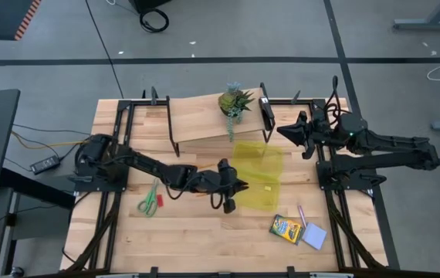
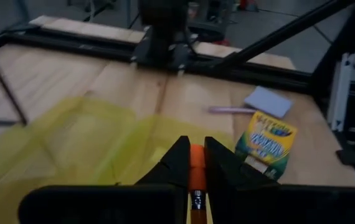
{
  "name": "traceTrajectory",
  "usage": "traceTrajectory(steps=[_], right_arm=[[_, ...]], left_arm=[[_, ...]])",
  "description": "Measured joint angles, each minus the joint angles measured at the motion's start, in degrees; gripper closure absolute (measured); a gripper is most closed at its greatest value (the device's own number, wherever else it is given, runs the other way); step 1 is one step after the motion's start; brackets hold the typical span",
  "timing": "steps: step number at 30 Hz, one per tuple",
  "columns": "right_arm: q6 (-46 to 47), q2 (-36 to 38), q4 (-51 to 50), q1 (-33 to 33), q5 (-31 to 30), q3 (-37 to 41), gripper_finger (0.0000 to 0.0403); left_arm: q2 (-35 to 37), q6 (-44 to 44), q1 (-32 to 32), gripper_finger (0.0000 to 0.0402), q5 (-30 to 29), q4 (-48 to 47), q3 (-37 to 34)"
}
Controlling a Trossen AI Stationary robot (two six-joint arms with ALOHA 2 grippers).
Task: Pack school essentials
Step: Put the bottom orange pencil into the yellow supply box
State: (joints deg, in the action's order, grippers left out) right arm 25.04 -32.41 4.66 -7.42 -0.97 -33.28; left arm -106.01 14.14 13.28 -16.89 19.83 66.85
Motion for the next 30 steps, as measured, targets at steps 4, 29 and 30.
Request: traceTrajectory(steps=[4, 29, 30], right_arm=[[0.0, 0.0, 0.0, 0.0, 0.1, 0.0, 0.0380], [-0.2, 0.0, 0.2, -0.1, 1.5, 0.0, 0.0380], [-0.2, 0.0, 0.2, -0.1, 1.5, 0.0, 0.0380]], left_arm=[[-2.6, -1.7, -0.3, 0.0369, 1.9, -1.0, 4.5], [-12.3, -1.9, -1.9, 0.0365, 10.4, -2.5, 17.6], [-12.3, -1.9, -1.9, 0.0365, 10.4, -2.3, 17.6]])
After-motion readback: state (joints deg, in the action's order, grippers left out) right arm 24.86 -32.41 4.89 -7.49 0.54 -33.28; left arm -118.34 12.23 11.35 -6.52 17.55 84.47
